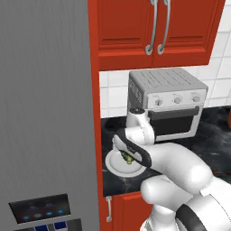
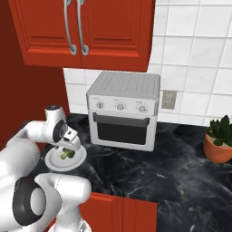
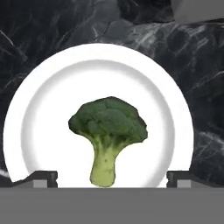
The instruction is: Place the broccoli on the bottom rack of the oven.
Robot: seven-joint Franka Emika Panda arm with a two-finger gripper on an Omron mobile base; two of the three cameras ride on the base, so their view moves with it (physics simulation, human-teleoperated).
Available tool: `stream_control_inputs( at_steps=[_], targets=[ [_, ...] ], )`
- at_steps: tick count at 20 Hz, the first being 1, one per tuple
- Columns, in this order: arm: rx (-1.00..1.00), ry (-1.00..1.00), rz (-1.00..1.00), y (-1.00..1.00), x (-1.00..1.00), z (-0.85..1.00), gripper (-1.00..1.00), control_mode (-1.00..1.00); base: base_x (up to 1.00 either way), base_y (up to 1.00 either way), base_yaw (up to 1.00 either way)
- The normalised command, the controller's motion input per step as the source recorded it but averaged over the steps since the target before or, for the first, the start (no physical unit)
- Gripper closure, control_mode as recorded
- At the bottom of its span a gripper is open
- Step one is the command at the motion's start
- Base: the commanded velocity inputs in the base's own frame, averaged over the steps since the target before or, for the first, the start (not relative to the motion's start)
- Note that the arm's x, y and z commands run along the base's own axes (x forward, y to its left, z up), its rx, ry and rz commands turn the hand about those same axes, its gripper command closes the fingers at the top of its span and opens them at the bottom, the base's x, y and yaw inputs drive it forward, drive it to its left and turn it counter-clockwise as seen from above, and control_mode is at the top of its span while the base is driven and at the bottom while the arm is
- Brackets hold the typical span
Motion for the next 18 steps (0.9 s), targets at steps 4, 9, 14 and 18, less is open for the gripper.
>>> stream_control_inputs(
  at_steps=[4,9,14,18],
  targets=[
    [0.0,0.08,0.0,0.2,0.16,-0.51,-1.0,-1.0,0.0,0.0,0.0],
    [0.0,0.01,-0.01,0.0,0.2,-0.32,-1.0,-1.0,0.0,0.0,0.0],
    [0.0,0.0,-0.01,0.0,0.05,-0.25,-1.0,-1.0,0.0,0.0,0.0],
    [0.0,0.0,-0.03,0.0,0.0,-0.26,1.0,-1.0,0.0,0.0,0.0]
  ],
)
